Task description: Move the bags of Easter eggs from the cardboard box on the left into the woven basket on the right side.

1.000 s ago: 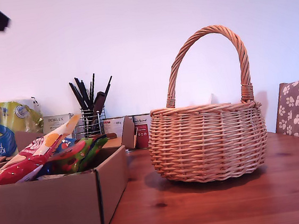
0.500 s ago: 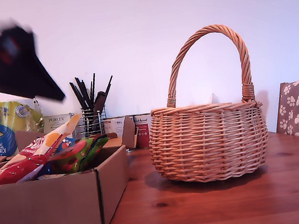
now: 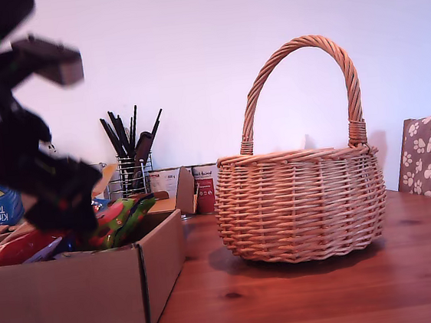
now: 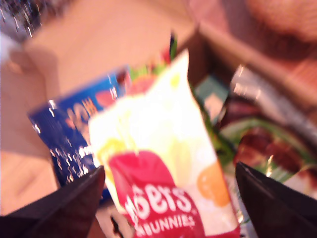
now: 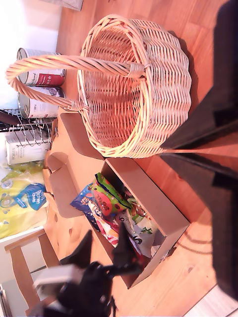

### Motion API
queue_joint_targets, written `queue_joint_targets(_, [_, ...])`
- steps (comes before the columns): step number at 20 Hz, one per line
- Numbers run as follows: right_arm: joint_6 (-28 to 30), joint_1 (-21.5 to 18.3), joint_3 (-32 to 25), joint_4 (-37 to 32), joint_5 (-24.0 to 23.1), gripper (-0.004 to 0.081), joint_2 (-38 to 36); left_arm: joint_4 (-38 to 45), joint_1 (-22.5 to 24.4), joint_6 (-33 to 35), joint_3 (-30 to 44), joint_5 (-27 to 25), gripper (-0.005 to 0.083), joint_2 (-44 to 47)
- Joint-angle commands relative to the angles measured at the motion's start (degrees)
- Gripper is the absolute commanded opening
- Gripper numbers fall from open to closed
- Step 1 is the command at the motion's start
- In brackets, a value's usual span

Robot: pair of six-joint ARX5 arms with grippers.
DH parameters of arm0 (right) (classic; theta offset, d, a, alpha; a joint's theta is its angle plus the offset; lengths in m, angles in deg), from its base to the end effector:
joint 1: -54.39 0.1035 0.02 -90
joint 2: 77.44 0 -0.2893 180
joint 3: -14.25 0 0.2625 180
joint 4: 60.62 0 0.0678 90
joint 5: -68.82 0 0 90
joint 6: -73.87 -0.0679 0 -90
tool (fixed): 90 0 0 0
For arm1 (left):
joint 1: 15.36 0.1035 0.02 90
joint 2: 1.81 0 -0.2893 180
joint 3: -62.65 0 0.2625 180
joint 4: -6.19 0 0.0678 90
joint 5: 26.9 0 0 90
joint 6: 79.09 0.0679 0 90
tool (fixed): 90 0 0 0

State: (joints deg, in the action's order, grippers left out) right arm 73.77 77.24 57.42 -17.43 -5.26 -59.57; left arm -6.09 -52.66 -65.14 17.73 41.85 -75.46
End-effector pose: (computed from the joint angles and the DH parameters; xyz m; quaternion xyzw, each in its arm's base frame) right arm 0.0929 0.0593 0.2636 -0.0086 0.1555 0.3277 0.9318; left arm 0.2278 -0.1426 0.1689 0.2827 0.2874 -0.1669 0.8998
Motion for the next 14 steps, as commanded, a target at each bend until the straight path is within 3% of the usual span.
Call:
queue_joint_targets(1, [0.15,-0.37,-0.98,-0.55,0.04,-0.0013,-0.04,1.05,0.02,-0.46,-0.04,-2.58,0.0765,-1.03])
queue_joint_targets(3, [0.15,-0.37,-0.98,-0.55,0.04,-0.0013,-0.04,0.87,0.00,-0.39,-0.04,-4.92,0.0736,-1.14])
queue_joint_targets(4, [0.15,-0.37,-0.98,-0.55,0.04,-0.0013,-0.04,0.79,0.02,-0.39,-0.04,-6.21,0.0679,-1.14])
queue_joint_targets(7, [0.15,-0.37,-0.98,-0.55,0.04,-0.0013,-0.04,-0.46,0.04,-0.44,-0.04,-7.67,0.0320,-1.14])
queue_joint_targets(9, [0.15,-0.37,-0.98,-0.55,0.04,-0.0013,-0.04,-0.68,0.04,-0.42,-0.04,-7.50,0.0149,-1.14])
queue_joint_targets(14, [0.15,-0.37,-0.98,-0.52,0.04,-0.0013,-0.04,-3.48,0.04,-0.02,-3.63,-7.74,0.0072,-0.63])
